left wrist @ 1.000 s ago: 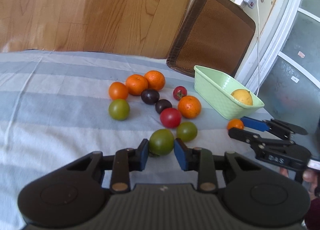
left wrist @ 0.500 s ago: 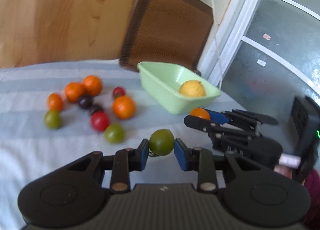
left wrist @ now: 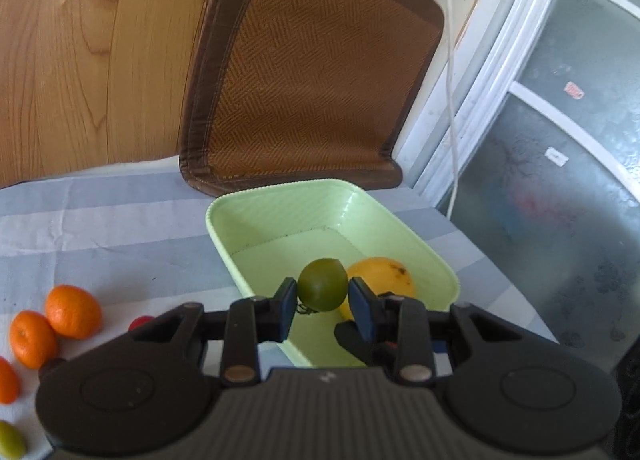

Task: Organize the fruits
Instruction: 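Drop the green tomato into the bowl with the left gripper while the right drops the tangerine, then grasp another green tomato with the left gripper while the right gripper grasps an orange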

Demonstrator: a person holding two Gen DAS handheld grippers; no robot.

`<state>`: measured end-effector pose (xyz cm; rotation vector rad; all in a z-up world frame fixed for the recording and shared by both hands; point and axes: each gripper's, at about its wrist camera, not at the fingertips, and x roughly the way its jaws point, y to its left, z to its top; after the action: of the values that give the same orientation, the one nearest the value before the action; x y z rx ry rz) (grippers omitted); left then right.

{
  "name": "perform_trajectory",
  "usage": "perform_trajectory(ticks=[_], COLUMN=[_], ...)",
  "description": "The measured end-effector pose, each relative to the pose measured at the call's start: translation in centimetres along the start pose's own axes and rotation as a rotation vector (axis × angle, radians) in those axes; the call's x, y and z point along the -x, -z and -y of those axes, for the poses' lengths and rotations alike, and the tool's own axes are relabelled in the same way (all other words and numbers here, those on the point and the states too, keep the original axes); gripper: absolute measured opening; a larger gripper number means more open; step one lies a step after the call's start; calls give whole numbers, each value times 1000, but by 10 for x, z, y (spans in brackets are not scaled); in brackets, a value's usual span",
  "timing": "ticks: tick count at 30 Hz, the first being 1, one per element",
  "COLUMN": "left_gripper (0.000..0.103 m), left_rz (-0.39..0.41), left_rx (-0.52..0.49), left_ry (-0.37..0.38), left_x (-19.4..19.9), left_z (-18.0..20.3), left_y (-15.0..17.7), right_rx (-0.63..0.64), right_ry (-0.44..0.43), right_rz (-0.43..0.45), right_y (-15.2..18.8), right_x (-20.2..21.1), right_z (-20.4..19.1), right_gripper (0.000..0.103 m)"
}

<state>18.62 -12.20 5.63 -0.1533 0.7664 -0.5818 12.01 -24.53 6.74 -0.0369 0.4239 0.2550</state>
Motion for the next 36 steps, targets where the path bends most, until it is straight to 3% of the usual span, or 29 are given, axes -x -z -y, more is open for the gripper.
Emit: perform_trajectory(ticks=[3,4,8,12,15,17,21,23,26,28,33,36], left_gripper=[34,37,53,57,58,58,58,56,55,55,55,56], left_rz=[-8,-3,31,129,196,231,253,248,239,234,161,116], left_rx=[1,0,-14,-24,16,63,156,203,243,194,-46,-90], left_ry=[-4,-4,-16,3,-10,-57,-290,-343,-316,-298,-245,-225], left_x=[-10,-10,3,52,100,129,172,182,184,177,145,126], left_z=[-1,0,8,4,-24,-53,-112,-133,-141,-128,-73,-57], left_y=[3,5,7,19,37,50,78,91,108,113,125,128], right_rx=[-11,-19,-50,-101,-138,-156,-203,-190,-130,-108,-119,-114], right_ry=[-6,-4,-9,15,37,48,6,-74,-183,-228,-239,-227], right_rz=[0,10,47,103,131,149,157,128,25,-48,-195,-256], right_y=[-1,-1,-2,-2,-2,-4,-9,-10,-10,-10,-13,-10], right_x=[0,2,11,21,27,32,45,45,28,12,-33,-51], right_z=[2,3,7,13,15,15,5,-12,-43,-58,-78,-84], right_gripper=[37,43,44,44,44,44,44,44,44,44,44,45])
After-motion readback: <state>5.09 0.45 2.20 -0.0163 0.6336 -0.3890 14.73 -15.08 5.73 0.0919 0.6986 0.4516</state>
